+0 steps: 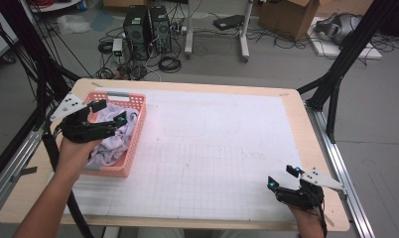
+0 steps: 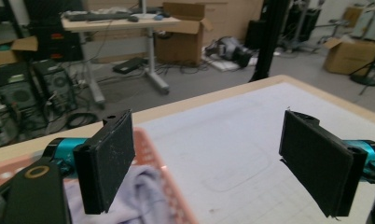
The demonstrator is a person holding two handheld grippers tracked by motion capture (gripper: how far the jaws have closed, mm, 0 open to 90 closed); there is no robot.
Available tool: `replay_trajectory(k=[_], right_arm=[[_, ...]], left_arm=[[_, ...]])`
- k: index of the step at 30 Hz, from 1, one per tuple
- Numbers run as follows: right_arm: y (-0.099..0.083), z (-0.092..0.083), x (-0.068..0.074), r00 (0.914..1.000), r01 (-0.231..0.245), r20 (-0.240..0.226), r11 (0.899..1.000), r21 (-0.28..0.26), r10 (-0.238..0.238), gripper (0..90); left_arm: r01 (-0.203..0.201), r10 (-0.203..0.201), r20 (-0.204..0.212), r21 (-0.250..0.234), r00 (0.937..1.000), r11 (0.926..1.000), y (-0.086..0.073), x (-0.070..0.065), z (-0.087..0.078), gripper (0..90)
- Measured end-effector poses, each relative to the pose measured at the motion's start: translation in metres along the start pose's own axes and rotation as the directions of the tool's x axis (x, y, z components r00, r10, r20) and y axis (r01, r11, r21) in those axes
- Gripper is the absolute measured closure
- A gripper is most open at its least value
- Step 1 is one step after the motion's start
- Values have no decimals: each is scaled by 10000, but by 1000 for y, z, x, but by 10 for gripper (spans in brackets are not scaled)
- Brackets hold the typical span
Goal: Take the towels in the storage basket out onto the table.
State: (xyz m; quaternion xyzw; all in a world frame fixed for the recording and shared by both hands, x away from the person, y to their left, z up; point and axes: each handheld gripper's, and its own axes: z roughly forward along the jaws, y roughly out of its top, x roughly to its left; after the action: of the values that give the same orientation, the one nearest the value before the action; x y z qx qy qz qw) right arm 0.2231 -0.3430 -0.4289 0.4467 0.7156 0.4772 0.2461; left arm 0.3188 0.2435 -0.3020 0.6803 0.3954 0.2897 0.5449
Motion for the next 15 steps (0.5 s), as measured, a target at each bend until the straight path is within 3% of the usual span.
replay_trajectory(k=[4,9,11,12,15], right_arm=[[0,1,0,10000,8,-35,10000,28,-7,166],[0,0,0,10000,-5,-5,10000,-14,5,166],[-1,-1,0,10000,-30,26,10000,21,30,166],[-1,-1,0,10000,-30,26,10000,21,30,166],[-1,-1,0,10000,-33,32,10000,25,33,166]], left_arm=[[16,26,-521,796,9986,9968,-7,20,4,184],[185,-52,-645,2078,9979,9780,-23,37,20,184],[414,-177,-871,2786,9960,9595,-35,44,33,186],[414,-177,-871,2786,9960,9595,-35,44,33,186],[413,-55,-989,3644,9951,9303,-44,50,45,187]])
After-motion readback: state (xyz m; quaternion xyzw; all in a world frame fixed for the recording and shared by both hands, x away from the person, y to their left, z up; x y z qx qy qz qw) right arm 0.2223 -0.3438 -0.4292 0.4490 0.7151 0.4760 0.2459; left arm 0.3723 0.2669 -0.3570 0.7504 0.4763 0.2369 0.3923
